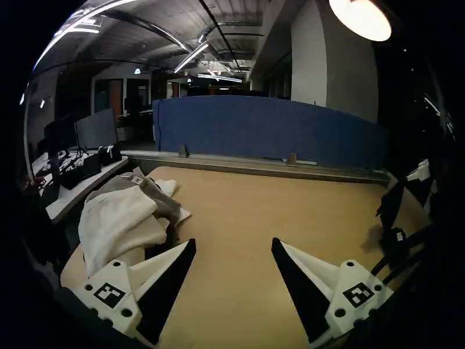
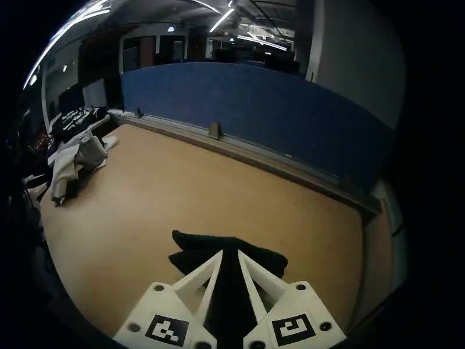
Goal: Fold towel
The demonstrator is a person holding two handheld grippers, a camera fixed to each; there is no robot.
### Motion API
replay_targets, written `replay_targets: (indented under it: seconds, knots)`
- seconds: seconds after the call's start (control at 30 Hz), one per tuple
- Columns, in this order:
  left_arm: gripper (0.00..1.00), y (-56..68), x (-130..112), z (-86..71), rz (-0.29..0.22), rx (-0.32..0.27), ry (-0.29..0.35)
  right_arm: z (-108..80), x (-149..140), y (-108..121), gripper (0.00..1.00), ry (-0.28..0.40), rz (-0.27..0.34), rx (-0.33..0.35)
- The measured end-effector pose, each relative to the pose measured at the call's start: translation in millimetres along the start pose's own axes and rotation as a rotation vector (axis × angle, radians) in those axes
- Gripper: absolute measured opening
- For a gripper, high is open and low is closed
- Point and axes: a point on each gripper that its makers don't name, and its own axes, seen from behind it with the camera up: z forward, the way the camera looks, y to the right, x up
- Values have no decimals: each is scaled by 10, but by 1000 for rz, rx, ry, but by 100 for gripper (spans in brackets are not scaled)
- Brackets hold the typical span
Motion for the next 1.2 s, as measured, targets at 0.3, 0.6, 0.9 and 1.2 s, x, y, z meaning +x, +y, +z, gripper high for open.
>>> replay_targets:
  seconds: [0.3,0.6,0.9,1.2]
  knots:
    - [97,105,19,34,10,2,-1,72,-123,187,3,-15,12,-11]
    - [97,151,45,38,19,7,0,128,-202,186,3,-17,20,4]
    - [97,222,84,33,29,-3,4,-57,-699,182,3,-43,76,6]
    - [97,365,42,18,57,-27,-6,-396,-1761,266,3,-118,207,-39]
